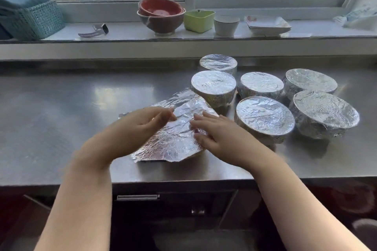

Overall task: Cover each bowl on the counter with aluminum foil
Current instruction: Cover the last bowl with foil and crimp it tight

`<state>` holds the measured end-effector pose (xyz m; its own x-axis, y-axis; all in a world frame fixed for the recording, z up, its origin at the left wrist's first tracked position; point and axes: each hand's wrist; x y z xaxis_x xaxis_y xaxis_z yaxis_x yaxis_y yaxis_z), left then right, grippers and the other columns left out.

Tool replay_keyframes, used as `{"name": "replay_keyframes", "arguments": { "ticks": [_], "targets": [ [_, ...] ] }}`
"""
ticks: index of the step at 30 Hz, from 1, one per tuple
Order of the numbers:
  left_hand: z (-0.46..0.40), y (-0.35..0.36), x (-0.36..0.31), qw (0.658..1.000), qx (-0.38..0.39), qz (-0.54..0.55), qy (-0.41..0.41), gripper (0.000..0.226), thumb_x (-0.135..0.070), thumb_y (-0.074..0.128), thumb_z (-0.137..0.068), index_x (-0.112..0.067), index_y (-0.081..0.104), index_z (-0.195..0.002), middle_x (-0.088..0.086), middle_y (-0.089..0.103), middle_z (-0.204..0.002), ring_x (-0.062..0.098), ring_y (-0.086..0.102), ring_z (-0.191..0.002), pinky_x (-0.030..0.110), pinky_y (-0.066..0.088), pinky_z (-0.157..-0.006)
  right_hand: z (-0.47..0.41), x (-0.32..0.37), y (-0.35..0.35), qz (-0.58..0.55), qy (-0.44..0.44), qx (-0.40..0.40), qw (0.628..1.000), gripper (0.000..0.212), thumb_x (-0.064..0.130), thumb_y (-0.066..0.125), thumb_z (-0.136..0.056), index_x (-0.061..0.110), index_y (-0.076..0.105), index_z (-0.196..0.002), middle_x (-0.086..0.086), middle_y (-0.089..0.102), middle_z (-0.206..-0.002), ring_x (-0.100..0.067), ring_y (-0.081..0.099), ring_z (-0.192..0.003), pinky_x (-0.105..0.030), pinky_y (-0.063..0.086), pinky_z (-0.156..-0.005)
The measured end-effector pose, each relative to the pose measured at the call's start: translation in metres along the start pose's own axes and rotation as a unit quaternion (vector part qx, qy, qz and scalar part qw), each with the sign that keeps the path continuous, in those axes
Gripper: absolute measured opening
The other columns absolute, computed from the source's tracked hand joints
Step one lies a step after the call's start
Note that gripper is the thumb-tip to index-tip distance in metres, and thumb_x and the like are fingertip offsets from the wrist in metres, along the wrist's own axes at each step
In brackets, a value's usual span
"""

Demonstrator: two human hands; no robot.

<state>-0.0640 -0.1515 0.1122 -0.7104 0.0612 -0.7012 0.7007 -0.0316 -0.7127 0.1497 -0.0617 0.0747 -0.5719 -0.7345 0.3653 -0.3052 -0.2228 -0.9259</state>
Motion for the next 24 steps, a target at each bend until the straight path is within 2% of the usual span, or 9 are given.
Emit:
{"name": "replay_keyframes", "arguments": {
  "ticks": [1, 3, 5, 9, 11, 13, 14, 18, 24],
  "targets": [
    [-0.007, 0.006, -0.001, 0.996, -0.005, -0.083, -0.026, 0.084, -0.084, 0.02, -0.081, -0.025, 0.059, -0.126, -0.01, 0.054, -0.138, -0.005, 0.046, -0.123, 0.007, 0.034, -0.097, 0.004, 0.002, 0.001, -0.001, 0.014, -0.007, 1.0, 0.043, 0.038, 0.042, -0.102, 0.03, 0.045, -0.144, 0.011, 0.027, -0.159, -0.005, 0.013, -0.149, -0.04, 0.014, -0.121],
    [-0.021, 0.022, -0.003, 0.959, -0.002, -0.266, -0.098, 0.073, -0.064, 0.014, -0.094, -0.021, 0.032, -0.15, 0.001, 0.028, -0.159, 0.014, 0.022, -0.146, 0.028, 0.019, -0.117, 0.013, 0.006, 0.002, -0.002, 0.046, -0.025, 0.999, 0.042, 0.039, 0.042, -0.102, 0.03, 0.045, -0.143, 0.011, 0.031, -0.157, -0.004, 0.016, -0.148, -0.039, 0.013, -0.121],
    [-0.03, 0.044, -0.002, 0.932, 0.005, -0.341, -0.124, 0.07, -0.058, 0.013, -0.098, -0.019, 0.011, -0.156, 0.003, 0.005, -0.164, 0.02, 0.001, -0.151, 0.038, 0.008, -0.122, 0.022, 0.01, 0.0, 0.018, 0.066, -0.051, 0.996, 0.042, 0.041, 0.041, -0.102, 0.03, 0.045, -0.142, 0.011, 0.042, -0.151, -0.003, 0.027, -0.143, -0.032, 0.015, -0.119],
    [-0.035, 0.066, 0.007, 0.934, 0.015, -0.343, -0.101, 0.067, -0.056, 0.013, -0.1, -0.021, 0.002, -0.156, 0.0, -0.007, -0.164, 0.018, -0.007, -0.151, 0.04, 0.003, -0.122, 0.025, 0.015, -0.012, 0.035, 0.065, -0.144, 0.987, 0.041, 0.038, 0.046, -0.1, 0.025, 0.051, -0.139, 0.005, 0.059, -0.134, -0.014, 0.049, -0.125, -0.027, 0.03, -0.102],
    [-0.036, 0.066, 0.008, 0.935, 0.016, -0.346, -0.074, 0.065, -0.053, 0.014, -0.101, -0.024, 0.001, -0.156, -0.004, -0.009, -0.164, 0.015, -0.009, -0.15, 0.039, 0.0, -0.122, 0.014, 0.013, -0.016, -0.009, 0.031, -0.17, 0.985, 0.04, 0.029, 0.05, -0.1, 0.022, 0.052, -0.14, 0.006, 0.053, -0.143, -0.01, 0.043, -0.134, -0.017, 0.027, -0.104],
    [-0.039, 0.062, 0.009, 0.941, 0.019, -0.334, -0.053, 0.063, -0.052, 0.017, -0.101, -0.026, 0.002, -0.156, -0.008, -0.007, -0.164, 0.012, -0.01, -0.15, 0.036, -0.003, -0.122, -0.003, 0.008, -0.015, -0.051, -0.012, -0.131, 0.99, 0.043, 0.027, 0.051, -0.1, 0.023, 0.048, -0.143, 0.01, 0.039, -0.153, -0.002, 0.025, -0.144, -0.005, 0.011, -0.107],
    [-0.04, 0.059, 0.01, 0.944, 0.017, -0.327, -0.042, 0.063, -0.052, 0.018, -0.101, -0.027, 0.004, -0.157, -0.009, -0.005, -0.164, 0.011, -0.009, -0.15, 0.035, -0.003, -0.122, -0.011, 0.005, -0.012, -0.057, -0.031, -0.099, 0.993, 0.047, 0.032, 0.05, -0.1, 0.023, 0.044, -0.146, 0.01, 0.032, -0.157, -0.002, 0.016, -0.147, -0.005, 0.004, -0.109],
    [-0.045, 0.045, 0.018, 0.948, 0.019, -0.318, -0.023, 0.062, -0.054, 0.022, -0.1, -0.033, 0.005, -0.156, -0.015, -0.004, -0.163, 0.008, -0.007, -0.15, 0.034, 0.0, -0.122, -0.024, -0.008, 0.002, -0.011, 0.003, 0.024, 1.0, 0.074, 0.063, 0.038, -0.093, 0.027, 0.02, -0.155, 0.006, 0.008, -0.164, -0.007, -0.004, -0.15, -0.033, 0.001, -0.123],
    [-0.05, 0.041, 0.018, 0.936, 0.019, -0.35, -0.019, 0.058, -0.043, 0.022, -0.104, -0.026, 0.003, -0.157, -0.009, -0.005, -0.164, 0.01, -0.007, -0.15, 0.032, 0.0, -0.122, -0.026, -0.006, 0.008, 0.024, 0.03, 0.042, 0.998, 0.098, 0.076, 0.035, -0.084, 0.017, 0.008, -0.157, 0.0, -0.002, -0.165, -0.011, -0.008, -0.15, -0.033, -0.004, -0.121]
  ]
}}
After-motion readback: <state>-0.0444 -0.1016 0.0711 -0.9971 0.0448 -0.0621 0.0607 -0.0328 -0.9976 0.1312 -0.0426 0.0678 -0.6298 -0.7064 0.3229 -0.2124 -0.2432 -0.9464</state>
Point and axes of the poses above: each hand's wrist, its own z-axis away from the middle knuckle, its own y-axis out of the palm, x = y × z
